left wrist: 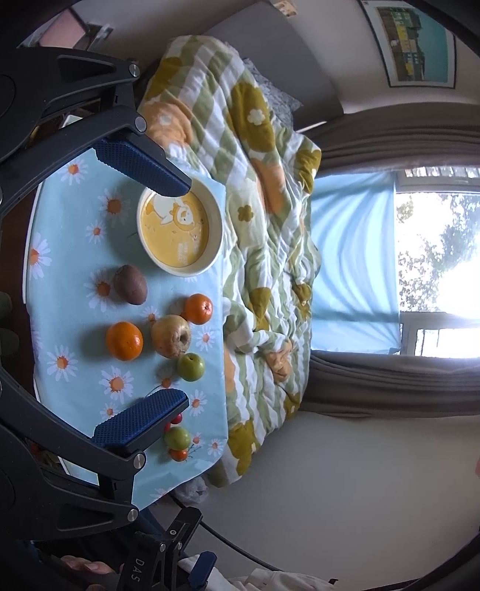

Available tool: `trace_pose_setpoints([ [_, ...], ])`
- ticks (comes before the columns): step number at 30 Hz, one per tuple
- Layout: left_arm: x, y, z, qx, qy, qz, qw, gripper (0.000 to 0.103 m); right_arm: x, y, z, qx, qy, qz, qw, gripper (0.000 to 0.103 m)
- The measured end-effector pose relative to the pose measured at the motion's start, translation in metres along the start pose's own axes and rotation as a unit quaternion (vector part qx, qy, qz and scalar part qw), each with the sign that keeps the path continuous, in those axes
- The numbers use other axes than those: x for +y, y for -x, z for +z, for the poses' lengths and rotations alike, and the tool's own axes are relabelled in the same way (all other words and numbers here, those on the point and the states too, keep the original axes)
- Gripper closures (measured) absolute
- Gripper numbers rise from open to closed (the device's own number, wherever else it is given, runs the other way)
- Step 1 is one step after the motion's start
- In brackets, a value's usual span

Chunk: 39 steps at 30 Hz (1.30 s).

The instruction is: Organize fruits

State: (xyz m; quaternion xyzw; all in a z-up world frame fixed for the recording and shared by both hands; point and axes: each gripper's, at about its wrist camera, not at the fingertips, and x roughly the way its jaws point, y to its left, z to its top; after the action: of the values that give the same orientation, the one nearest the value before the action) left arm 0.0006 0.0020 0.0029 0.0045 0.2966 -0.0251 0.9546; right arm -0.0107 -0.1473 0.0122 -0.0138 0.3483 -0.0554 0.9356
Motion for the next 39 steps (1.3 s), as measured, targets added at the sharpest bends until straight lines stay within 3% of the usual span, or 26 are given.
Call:
trace_pose_setpoints([
  [39, -0.0077, 0.0082, -0.0012, -0.005, -0.003, 0.033, 0.9994, 0.000, -0.0001, 0.0045, -0.0027, 0.001, -0.005, 0.002, 1.000, 0.000],
])
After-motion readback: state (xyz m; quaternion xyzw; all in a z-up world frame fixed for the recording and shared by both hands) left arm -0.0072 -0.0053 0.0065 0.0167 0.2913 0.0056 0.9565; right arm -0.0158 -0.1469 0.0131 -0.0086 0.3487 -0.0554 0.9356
